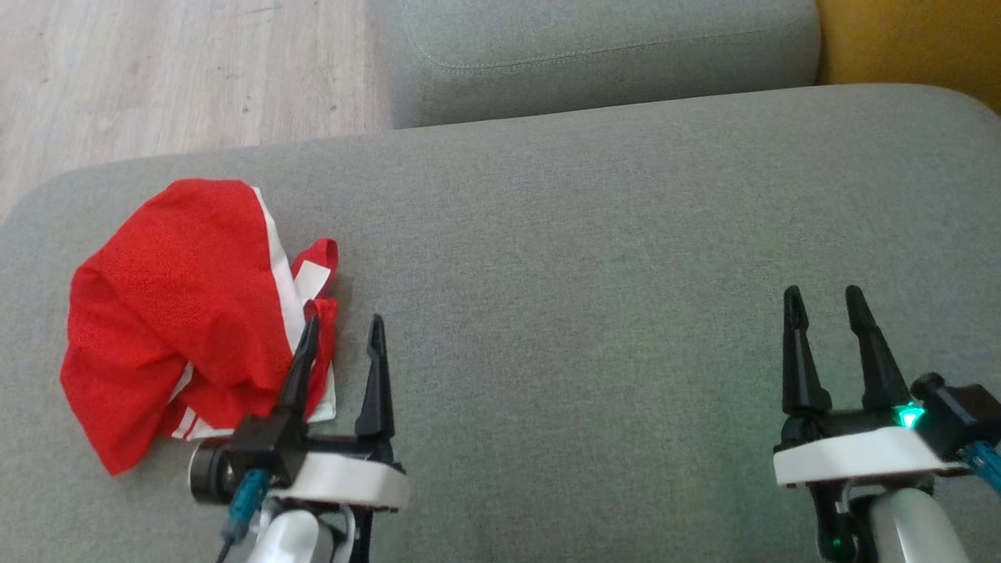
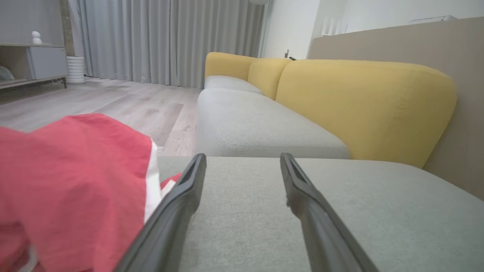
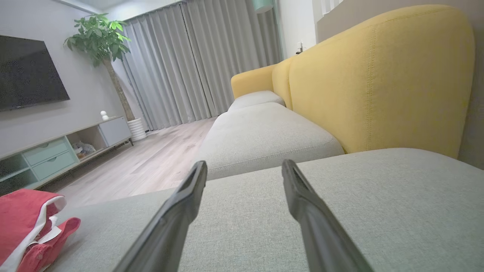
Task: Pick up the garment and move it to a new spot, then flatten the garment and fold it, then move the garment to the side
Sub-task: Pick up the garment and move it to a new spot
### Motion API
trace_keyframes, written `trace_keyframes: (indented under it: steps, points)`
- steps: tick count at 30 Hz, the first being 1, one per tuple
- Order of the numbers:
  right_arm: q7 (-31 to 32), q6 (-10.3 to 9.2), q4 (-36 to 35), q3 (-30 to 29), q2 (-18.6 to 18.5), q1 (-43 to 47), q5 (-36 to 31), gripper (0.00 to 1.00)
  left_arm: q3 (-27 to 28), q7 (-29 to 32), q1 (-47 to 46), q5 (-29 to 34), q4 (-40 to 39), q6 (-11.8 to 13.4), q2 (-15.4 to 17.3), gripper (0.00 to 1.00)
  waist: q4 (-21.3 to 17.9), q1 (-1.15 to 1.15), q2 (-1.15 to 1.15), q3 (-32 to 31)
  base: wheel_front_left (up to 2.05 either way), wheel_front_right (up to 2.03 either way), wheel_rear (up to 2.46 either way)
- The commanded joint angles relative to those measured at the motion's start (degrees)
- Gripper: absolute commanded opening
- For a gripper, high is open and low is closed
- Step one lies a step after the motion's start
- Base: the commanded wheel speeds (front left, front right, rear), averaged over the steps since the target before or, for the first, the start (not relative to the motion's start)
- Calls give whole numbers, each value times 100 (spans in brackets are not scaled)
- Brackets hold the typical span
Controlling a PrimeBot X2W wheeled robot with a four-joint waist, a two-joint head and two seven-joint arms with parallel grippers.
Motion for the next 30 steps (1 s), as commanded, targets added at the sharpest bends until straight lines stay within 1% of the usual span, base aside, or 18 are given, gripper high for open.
trace_keyframes:
  steps: [1, 4, 10, 23, 30]
  points:
    - [-85, -4, -170, 108, -50, -102, -65, 100, 201, -80, -147, 161, -138, -28, -23, 100, 9, 0, 0, -2, 0, 0, 0]
    - [-136, -4, -67, 134, -51, -76, -105, 100, 247, -131, -107, 366, 30, -51, -66, 100, 38, 0, 0, -10, 0, 0, 0]
    - [-230, -4, 6, 198, -53, -102, -480, 100, 263, -226, -176, 765, 190, -106, -127, 100, 78, 0, 0, 3, 0, 0, 0]
    - [-230, -4, 103, 260, -53, -119, -449, 100, 413, -226, -192, 841, 129, -178, -171, 100, 168, 0, 0, 3, 0, 0, 0]
    - [-230, -4, 108, 438, -53, -76, -472, 100, 430, -226, -174, 845, 136, -115, -174, 100, 518, 0, 0, -34, 0, 0, 0]
